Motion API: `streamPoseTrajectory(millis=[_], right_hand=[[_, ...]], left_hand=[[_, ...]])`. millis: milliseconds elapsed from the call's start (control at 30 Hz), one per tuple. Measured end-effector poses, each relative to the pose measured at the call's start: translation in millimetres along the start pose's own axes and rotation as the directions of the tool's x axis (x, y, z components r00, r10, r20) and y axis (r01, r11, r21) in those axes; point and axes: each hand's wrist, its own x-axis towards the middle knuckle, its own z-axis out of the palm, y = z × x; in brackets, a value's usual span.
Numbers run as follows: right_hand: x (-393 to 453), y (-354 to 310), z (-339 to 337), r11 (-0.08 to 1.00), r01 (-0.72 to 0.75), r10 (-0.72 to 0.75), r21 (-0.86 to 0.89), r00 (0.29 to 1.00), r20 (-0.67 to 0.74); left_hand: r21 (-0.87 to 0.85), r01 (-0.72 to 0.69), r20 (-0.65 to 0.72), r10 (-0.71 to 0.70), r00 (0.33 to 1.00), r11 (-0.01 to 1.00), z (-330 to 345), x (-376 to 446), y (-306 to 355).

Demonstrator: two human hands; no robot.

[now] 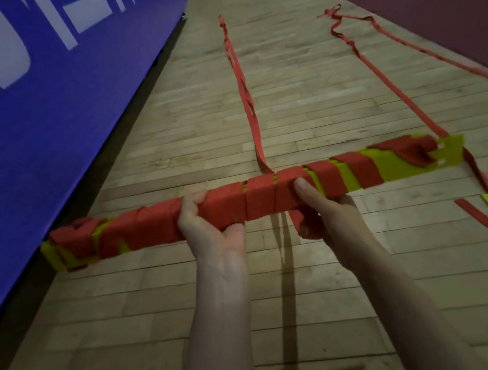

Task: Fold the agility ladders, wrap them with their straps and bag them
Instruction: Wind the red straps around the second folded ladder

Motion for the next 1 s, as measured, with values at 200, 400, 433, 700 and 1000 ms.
streamPoseTrajectory(millis=[200,400,433,700,1000], right_hand=[[-8,-11,7,0.958,-0.24,0.208,0.159,0.959,0.194],[-3,-7,16,0.947,0.122,-0.172,0.296,0.973,0.151],[0,-6,13,0.946,0.209,-0.254,0.248,0.954,0.162],[-9,-16,6,0.917,0.378,-0.353,-0.128,0.918,0.183],[-8,-3,23,0.947,-0.113,0.114,0.302,0.993,0.012]], left_hand=[[-0.153,-0.178,0.292,0.217,0.932,0.972,-22,6,10],[-0.047,-0.1,0.332,0.11,0.937,0.994,-10,0,21],[0.037,-0.049,0.206,0.04,0.978,0.998,0,-5,21],[-0.256,0.116,0.196,-0.066,0.978,0.96,-3,-2,6],[-0.148,0.031,0.666,0.077,0.742,0.988,-30,14,8]])
